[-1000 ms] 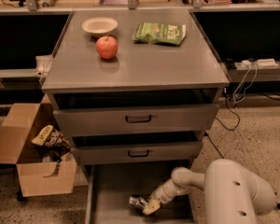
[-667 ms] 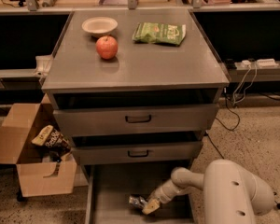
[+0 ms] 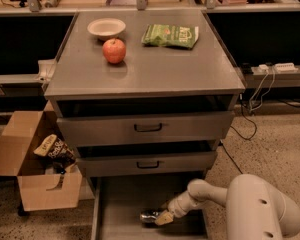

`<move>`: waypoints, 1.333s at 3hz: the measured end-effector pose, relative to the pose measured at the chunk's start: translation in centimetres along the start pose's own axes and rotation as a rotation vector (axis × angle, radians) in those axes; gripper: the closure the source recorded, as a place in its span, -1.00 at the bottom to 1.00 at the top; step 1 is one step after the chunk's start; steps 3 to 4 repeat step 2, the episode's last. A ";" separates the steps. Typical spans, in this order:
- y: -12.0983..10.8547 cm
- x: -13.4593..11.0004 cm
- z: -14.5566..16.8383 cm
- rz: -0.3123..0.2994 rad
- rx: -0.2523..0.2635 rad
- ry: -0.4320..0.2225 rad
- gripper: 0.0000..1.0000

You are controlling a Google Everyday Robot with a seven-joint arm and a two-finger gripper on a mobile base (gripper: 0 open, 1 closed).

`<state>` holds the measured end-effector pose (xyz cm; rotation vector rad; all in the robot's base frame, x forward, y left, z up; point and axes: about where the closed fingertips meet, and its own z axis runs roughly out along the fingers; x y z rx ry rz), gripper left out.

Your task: Place redbull can into bottom drawer

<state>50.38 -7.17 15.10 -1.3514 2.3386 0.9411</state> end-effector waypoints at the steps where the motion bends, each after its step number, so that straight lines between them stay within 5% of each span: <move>1: 1.1 -1.1 -3.2 -0.028 -0.028 -0.084 -1.00; 2: 2.5 -1.7 -6.4 -0.078 -0.078 -0.163 -1.00; 4: 2.5 -1.7 -6.4 -0.078 -0.078 -0.163 -1.00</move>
Offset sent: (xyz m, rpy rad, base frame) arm -0.0145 -0.0450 0.1117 0.2999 -0.0952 0.0736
